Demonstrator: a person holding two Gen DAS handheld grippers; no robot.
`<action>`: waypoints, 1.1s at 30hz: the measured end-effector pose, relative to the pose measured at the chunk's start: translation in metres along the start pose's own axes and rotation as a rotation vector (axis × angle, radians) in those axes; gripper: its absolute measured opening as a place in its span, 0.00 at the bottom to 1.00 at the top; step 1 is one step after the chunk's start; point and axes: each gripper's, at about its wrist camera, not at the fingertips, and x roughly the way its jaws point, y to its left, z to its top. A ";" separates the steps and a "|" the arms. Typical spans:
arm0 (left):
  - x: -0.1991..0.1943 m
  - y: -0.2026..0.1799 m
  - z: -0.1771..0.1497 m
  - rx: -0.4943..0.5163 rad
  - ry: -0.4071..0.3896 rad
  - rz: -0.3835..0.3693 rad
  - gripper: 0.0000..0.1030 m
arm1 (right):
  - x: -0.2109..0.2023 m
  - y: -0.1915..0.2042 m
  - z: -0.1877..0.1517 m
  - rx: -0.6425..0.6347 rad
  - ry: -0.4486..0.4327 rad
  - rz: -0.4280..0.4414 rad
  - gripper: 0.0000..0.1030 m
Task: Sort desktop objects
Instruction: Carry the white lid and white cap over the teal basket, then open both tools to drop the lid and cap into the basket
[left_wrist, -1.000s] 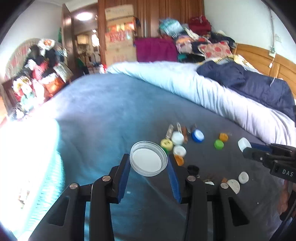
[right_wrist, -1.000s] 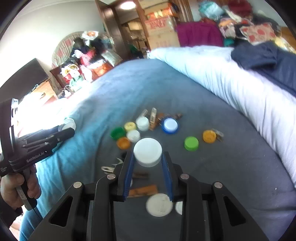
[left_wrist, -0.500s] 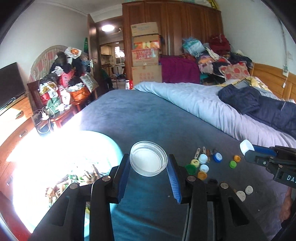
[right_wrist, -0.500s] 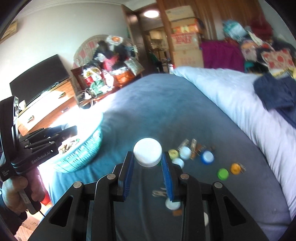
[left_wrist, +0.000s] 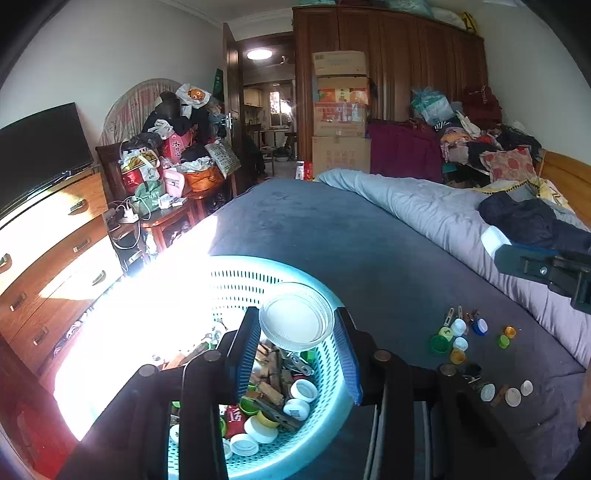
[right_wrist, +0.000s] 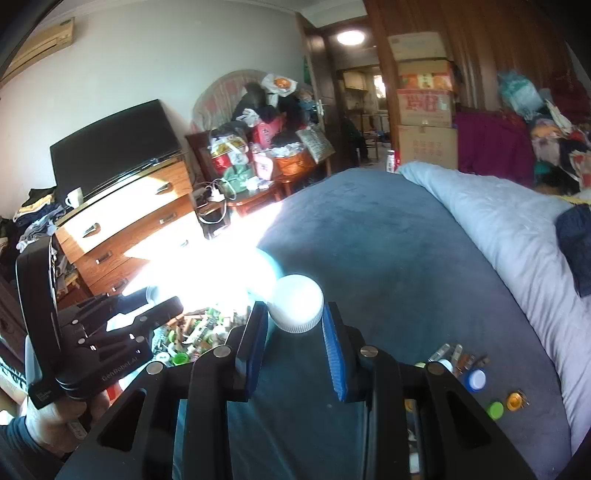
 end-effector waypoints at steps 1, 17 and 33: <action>0.001 0.007 0.001 -0.007 0.004 0.006 0.40 | 0.005 0.006 0.004 -0.009 0.002 0.007 0.28; 0.035 0.107 0.008 -0.073 0.096 0.086 0.40 | 0.082 0.078 0.050 -0.093 0.082 0.111 0.28; 0.080 0.110 0.001 -0.088 0.270 0.035 0.40 | 0.135 0.090 0.043 -0.089 0.243 0.197 0.28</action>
